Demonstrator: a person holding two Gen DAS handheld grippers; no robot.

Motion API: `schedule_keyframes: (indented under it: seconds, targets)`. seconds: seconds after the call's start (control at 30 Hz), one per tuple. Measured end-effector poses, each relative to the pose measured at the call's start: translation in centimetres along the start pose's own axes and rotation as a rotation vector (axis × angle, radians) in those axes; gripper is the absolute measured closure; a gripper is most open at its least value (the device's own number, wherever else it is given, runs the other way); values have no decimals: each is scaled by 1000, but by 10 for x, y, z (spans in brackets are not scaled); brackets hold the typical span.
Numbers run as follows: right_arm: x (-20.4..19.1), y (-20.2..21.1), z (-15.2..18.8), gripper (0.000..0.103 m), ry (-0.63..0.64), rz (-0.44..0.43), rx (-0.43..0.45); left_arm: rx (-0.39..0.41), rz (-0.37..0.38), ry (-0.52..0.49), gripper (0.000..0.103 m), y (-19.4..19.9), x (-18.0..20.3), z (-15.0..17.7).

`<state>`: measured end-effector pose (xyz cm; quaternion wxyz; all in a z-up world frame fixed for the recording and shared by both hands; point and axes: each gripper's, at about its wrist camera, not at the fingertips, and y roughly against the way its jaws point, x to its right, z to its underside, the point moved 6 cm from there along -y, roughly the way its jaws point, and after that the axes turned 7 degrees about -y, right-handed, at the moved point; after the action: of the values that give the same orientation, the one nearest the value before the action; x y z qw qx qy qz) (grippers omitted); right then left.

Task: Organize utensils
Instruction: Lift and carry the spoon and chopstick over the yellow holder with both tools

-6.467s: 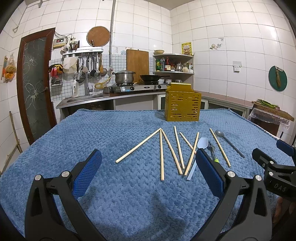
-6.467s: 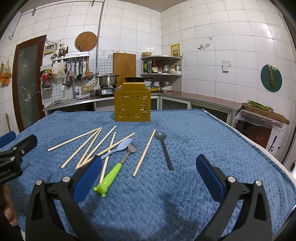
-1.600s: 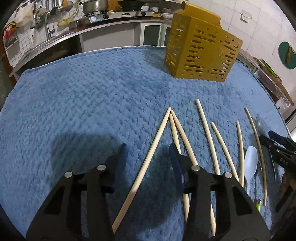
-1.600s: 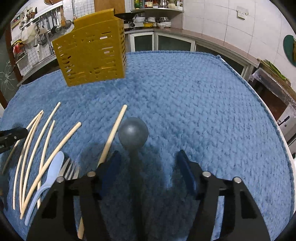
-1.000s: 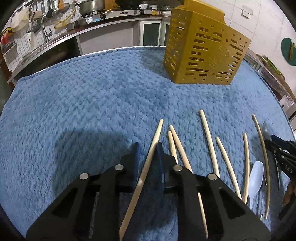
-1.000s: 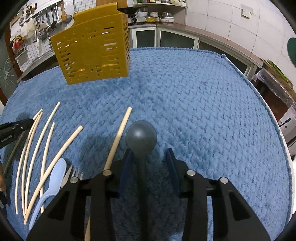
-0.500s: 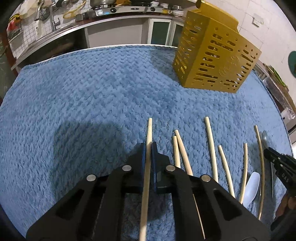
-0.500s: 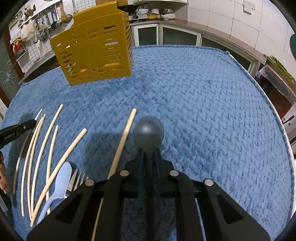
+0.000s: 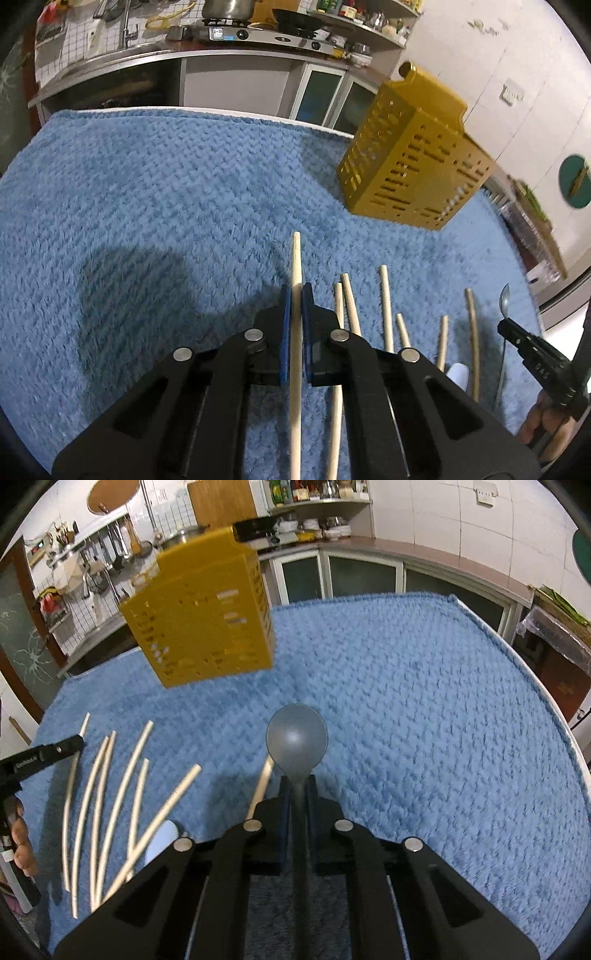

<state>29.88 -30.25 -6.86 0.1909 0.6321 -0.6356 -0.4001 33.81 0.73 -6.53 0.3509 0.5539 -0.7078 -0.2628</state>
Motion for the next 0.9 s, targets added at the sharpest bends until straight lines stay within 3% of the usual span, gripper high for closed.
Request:
schedule_keyframes:
  seconds: [0.47, 0.9]
  targets:
    - [-9, 15, -11, 94, -3, -49, 56, 86, 32, -9, 99, 40, 9, -16]
    - [-24, 54, -62, 95, -12, -100, 226, 303, 34, -75, 99, 95, 51, -69]
